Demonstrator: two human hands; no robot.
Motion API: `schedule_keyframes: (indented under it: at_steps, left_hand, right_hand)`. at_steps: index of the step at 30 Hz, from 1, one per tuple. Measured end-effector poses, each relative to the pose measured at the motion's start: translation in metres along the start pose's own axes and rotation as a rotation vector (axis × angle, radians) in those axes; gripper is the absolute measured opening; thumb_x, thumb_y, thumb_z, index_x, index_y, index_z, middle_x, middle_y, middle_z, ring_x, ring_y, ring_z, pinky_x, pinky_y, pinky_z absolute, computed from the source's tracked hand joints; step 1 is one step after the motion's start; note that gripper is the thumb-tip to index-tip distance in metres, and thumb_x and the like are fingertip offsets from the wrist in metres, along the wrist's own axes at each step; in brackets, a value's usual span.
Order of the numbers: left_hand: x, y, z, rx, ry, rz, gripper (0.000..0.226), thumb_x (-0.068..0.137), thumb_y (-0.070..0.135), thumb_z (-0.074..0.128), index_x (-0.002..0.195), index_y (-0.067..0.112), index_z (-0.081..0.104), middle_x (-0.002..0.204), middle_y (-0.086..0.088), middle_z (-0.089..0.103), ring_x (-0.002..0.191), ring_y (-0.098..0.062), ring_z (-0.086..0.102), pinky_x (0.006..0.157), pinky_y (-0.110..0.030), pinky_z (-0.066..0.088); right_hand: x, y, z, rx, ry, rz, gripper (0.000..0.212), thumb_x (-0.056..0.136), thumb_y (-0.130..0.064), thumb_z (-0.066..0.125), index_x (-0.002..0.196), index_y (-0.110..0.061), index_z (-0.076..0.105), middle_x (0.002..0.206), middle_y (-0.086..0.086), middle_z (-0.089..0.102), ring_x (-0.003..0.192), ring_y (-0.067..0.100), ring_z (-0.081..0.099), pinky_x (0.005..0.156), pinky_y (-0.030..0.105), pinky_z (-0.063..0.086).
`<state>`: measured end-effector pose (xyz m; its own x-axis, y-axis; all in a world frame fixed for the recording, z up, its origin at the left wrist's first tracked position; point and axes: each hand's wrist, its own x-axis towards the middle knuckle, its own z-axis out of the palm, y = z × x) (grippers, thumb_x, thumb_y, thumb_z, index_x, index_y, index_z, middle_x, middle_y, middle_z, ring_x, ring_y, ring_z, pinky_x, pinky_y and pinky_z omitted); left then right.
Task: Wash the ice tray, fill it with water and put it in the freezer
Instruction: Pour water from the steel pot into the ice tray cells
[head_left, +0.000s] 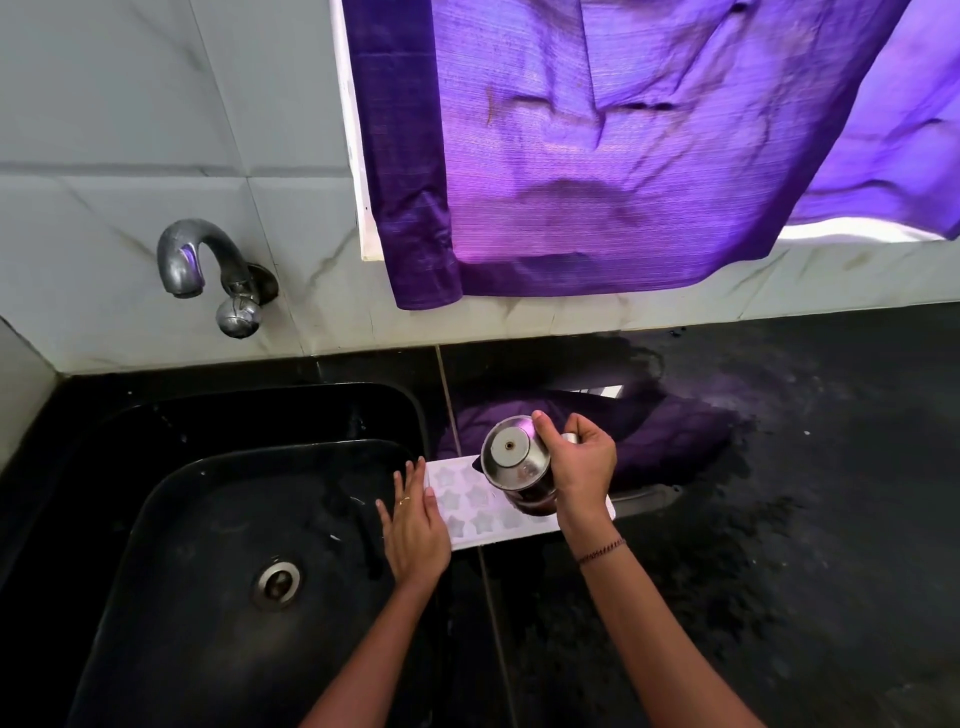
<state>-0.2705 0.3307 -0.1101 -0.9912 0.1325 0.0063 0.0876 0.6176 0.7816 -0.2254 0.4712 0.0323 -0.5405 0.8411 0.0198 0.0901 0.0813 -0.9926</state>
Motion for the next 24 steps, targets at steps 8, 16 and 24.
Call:
schedule_keyframes:
  at_steps: [8, 16, 24]
  left_hand:
    - [0.0007, -0.0008, 0.0009, -0.014, 0.008, -0.008, 0.059, 0.092, 0.04, 0.012, 0.148, 0.026, 0.025, 0.156, 0.007, 0.023, 0.144, -0.004, 0.007, 0.119, -0.034, -0.006]
    - [0.0001, -0.0009, 0.001, -0.008, 0.012, -0.009, 0.058, 0.093, 0.041, 0.011, 0.148, 0.027, 0.025, 0.156, 0.007, 0.022, 0.14, 0.001, 0.003, 0.12, -0.034, -0.006]
    - [0.0001, -0.0007, 0.0002, -0.008, 0.015, -0.008, 0.058, 0.093, 0.039, 0.012, 0.147, 0.026, 0.026, 0.156, 0.007, 0.023, 0.144, -0.003, 0.008, 0.117, -0.03, -0.006]
  right_hand:
    - [-0.0013, -0.0046, 0.0047, -0.096, -0.017, -0.107, 0.055, 0.076, -0.017, 0.077, 0.048, -0.017, 0.03, 0.043, -0.011, 0.028, 0.044, 0.005, 0.023, 0.046, 0.02, 0.026]
    - [-0.0009, -0.0061, 0.0057, -0.106, -0.033, -0.134, 0.052, 0.077, -0.016, 0.076, 0.047, -0.018, 0.034, 0.042, -0.012, 0.031, 0.042, 0.004, 0.028, 0.045, 0.016, 0.029]
    - [0.0017, -0.004, 0.0062, -0.024, -0.031, -0.05, 0.054, 0.076, -0.016, 0.077, 0.048, -0.018, 0.03, 0.044, -0.011, 0.029, 0.048, 0.008, 0.025, 0.049, 0.024, 0.028]
